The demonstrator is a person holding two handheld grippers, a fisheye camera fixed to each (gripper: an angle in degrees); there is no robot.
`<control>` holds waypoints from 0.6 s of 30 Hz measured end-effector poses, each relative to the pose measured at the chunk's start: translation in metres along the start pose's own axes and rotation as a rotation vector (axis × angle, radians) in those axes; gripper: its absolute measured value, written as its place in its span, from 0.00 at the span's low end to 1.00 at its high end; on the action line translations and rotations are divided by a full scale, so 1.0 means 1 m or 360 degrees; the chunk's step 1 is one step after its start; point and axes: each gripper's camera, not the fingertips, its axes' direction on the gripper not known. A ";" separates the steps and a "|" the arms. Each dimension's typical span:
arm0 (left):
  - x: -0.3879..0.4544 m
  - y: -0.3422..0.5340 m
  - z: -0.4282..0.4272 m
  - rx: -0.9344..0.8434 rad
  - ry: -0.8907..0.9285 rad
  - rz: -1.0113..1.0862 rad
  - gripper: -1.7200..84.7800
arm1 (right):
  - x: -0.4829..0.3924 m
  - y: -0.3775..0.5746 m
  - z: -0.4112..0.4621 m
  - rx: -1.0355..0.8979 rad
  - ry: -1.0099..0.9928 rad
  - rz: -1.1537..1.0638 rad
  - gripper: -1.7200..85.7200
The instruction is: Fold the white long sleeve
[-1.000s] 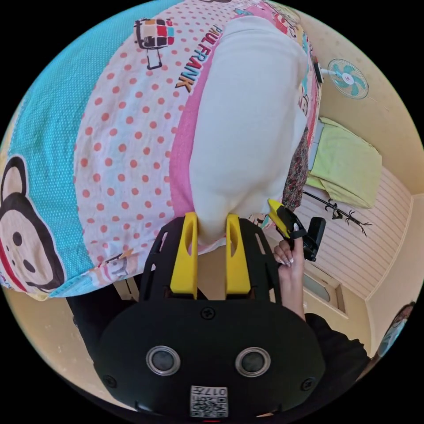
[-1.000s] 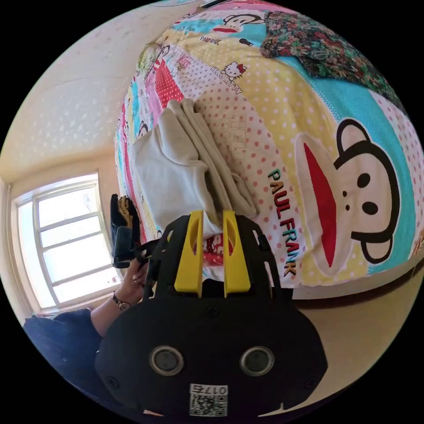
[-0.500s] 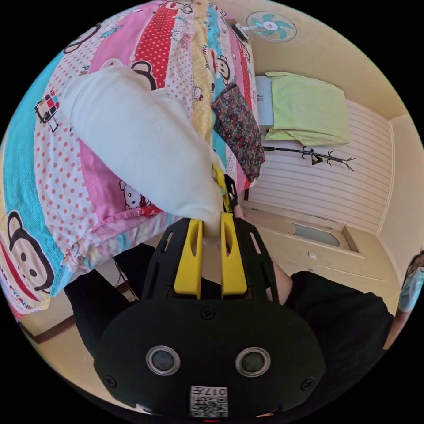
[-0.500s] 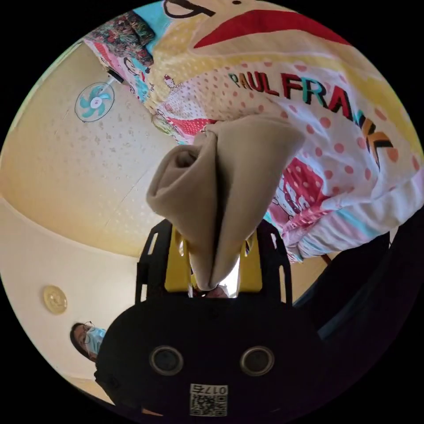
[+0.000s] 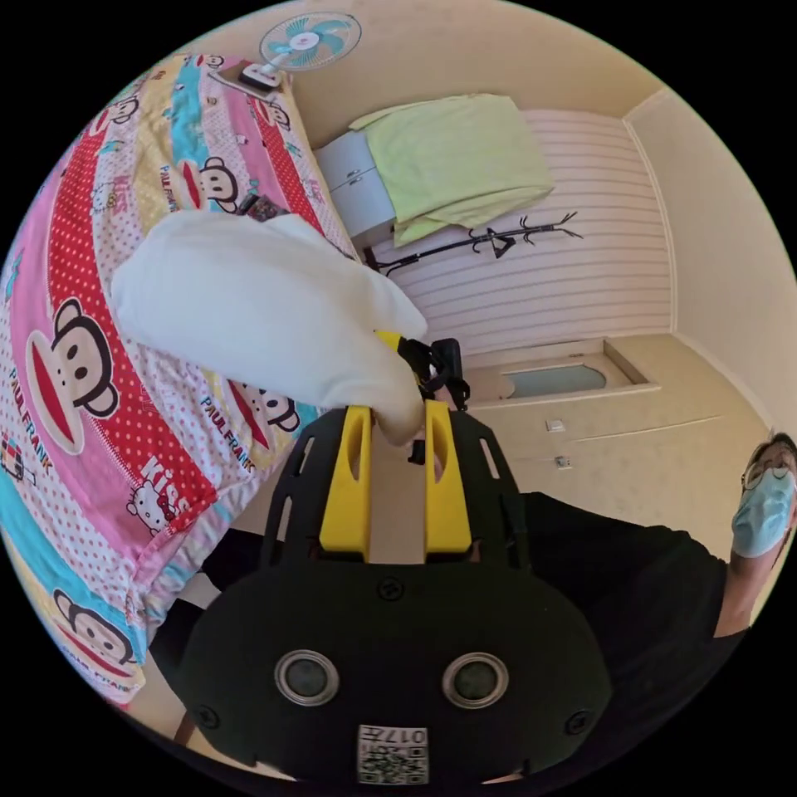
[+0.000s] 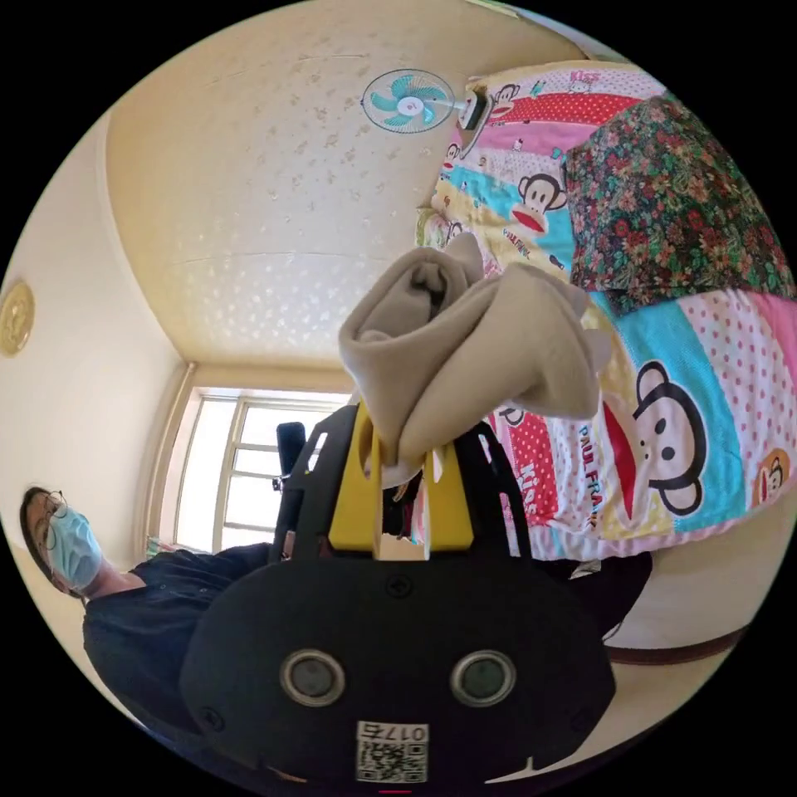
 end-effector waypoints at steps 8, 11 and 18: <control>-0.109 0.063 0.019 -0.0429 -0.0913 -0.0607 0.04 | 0.252 0.124 -0.091 0.0104 0.0852 0.1094 0.10; -0.179 0.176 -0.032 -0.0651 -0.0979 -0.1424 0.02 | 0.335 0.221 -0.069 -0.0504 0.1110 0.1539 0.05; -0.106 0.462 -0.125 0.0414 -0.0408 -0.2566 0.01 | 0.406 0.383 0.039 -0.1625 0.1402 0.1698 0.03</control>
